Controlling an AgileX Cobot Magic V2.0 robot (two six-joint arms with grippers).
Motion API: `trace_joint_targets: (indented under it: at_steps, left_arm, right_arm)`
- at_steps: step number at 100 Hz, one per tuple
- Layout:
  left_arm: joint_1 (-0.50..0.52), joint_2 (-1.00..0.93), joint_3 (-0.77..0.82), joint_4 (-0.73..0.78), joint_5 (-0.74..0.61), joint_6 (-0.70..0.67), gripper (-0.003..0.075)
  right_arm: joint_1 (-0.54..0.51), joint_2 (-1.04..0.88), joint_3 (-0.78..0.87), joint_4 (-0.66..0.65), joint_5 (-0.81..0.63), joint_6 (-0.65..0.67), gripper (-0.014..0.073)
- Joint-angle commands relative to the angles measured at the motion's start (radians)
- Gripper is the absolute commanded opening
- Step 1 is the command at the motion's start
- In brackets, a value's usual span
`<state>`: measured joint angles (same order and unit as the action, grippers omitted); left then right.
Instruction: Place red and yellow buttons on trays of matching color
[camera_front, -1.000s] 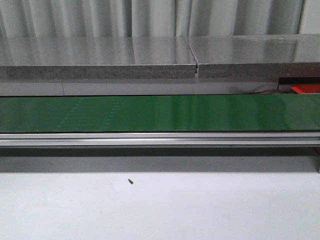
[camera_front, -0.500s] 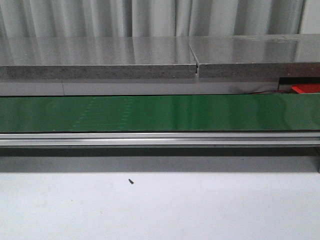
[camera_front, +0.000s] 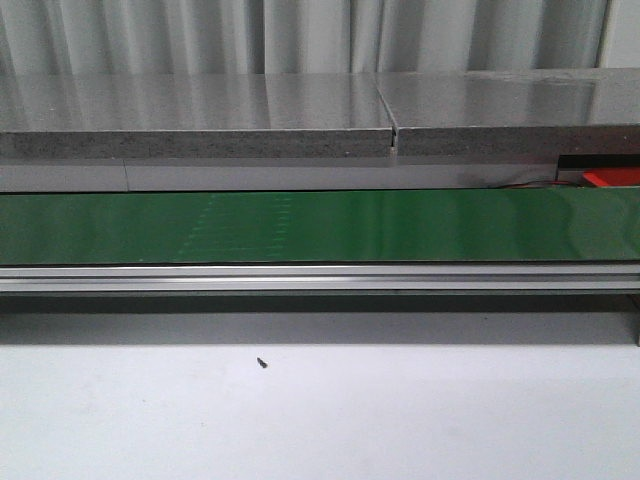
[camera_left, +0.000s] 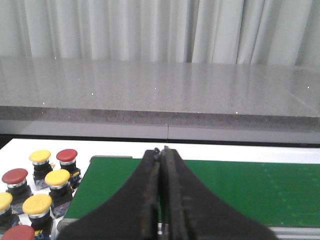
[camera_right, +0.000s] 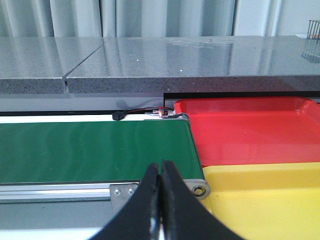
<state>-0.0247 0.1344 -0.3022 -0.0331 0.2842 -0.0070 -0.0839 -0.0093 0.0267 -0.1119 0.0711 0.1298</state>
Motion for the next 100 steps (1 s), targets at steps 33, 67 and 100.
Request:
trace_joint_targets:
  at_steps: [33,67,100]
  left_arm:
    - [0.002,0.311,-0.132,-0.011,-0.007,-0.010,0.0073]
    - [0.007,0.419,-0.158,-0.009,-0.029,-0.010,0.0428]
    - [0.011,0.628,-0.337,-0.009,0.153,-0.154,0.0403]
  right_arm:
    - [0.002,-0.022,-0.013,-0.010,-0.079,0.001,-0.0067]
    - [0.002,-0.022,-0.013,-0.010,-0.079,0.001,-0.0067]
    - [0.002,-0.022,-0.013,-0.010,-0.079,0.001,-0.0067]
